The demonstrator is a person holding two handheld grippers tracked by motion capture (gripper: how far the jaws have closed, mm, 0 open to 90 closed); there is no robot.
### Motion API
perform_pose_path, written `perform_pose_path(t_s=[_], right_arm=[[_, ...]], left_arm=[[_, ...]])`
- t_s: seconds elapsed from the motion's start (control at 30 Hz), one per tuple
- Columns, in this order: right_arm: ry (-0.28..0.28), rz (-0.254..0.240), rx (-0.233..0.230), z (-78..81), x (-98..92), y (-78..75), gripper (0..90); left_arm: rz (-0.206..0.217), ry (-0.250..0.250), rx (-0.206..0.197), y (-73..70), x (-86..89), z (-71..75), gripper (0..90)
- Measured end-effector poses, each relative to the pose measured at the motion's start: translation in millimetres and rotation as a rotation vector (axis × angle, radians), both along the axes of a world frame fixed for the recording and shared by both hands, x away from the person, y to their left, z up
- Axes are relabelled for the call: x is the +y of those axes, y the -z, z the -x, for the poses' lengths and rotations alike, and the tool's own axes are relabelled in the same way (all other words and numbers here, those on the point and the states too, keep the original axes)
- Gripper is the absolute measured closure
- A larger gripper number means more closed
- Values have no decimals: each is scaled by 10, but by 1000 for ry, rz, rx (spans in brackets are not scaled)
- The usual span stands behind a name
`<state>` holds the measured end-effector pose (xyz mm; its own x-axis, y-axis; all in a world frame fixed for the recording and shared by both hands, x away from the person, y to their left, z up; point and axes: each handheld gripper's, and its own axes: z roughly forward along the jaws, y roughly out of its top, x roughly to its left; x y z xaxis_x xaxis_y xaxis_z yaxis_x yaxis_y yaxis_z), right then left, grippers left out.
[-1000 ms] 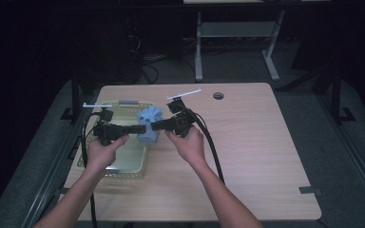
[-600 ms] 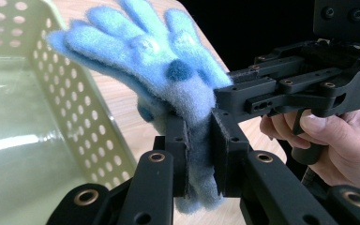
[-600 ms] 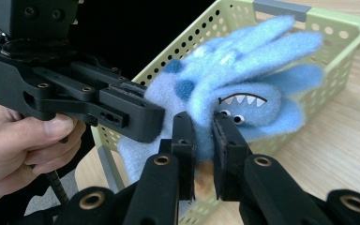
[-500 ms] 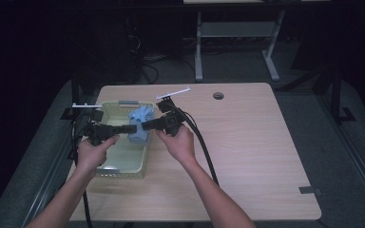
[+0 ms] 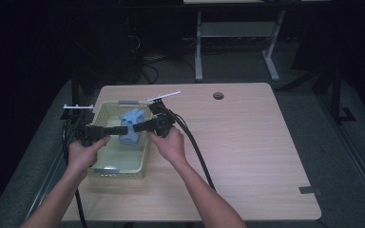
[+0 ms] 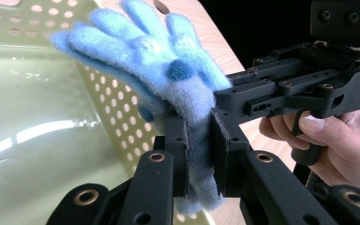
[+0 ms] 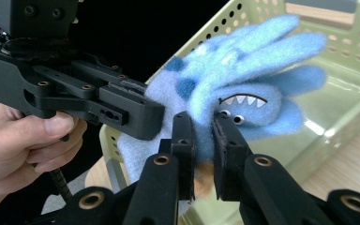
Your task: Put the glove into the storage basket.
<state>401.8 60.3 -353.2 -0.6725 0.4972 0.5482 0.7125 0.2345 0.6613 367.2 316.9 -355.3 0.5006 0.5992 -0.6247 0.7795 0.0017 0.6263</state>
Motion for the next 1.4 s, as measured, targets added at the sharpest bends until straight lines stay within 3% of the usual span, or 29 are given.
perform_pose_path(t_s=[0.43, 0.7, 0.93, 1.03, 1.13, 1.23, 1.27, 1.33, 1.37, 1.4], right_arm=[[-8, -39, 53, -48, 200, 135, 807], [-28, -37, 67, -56, 292, 204, 806], [-47, -4, 74, -82, 412, 289, 806], [-50, 21, 92, -111, 450, 365, 806], [-47, 52, 103, -134, 493, 439, 804], [-43, 110, 104, -143, 548, 489, 759], [-38, 136, 102, -144, 558, 498, 737], [-28, 179, 76, -136, 562, 501, 720], [-28, 179, 76, -136, 562, 501, 720], [-16, 192, 74, -137, 550, 493, 701]], left_arm=[[-61, -20, 33, 21, 160, 5, 778], [-82, -28, 62, 59, 232, 30, 778], [-113, -38, 93, 138, 282, 9, 784], [-144, -46, 117, 200, 263, -7, 789], [-203, -53, 129, 279, 226, -26, 793], [-230, -58, 150, 326, 212, -36, 795], [-284, -63, 159, 380, 199, -48, 795], [-351, -55, 172, 439, 186, -63, 796], [-351, -55, 172, 439, 186, -63, 796], [-380, -57, 190, 480, 173, -75, 797]])
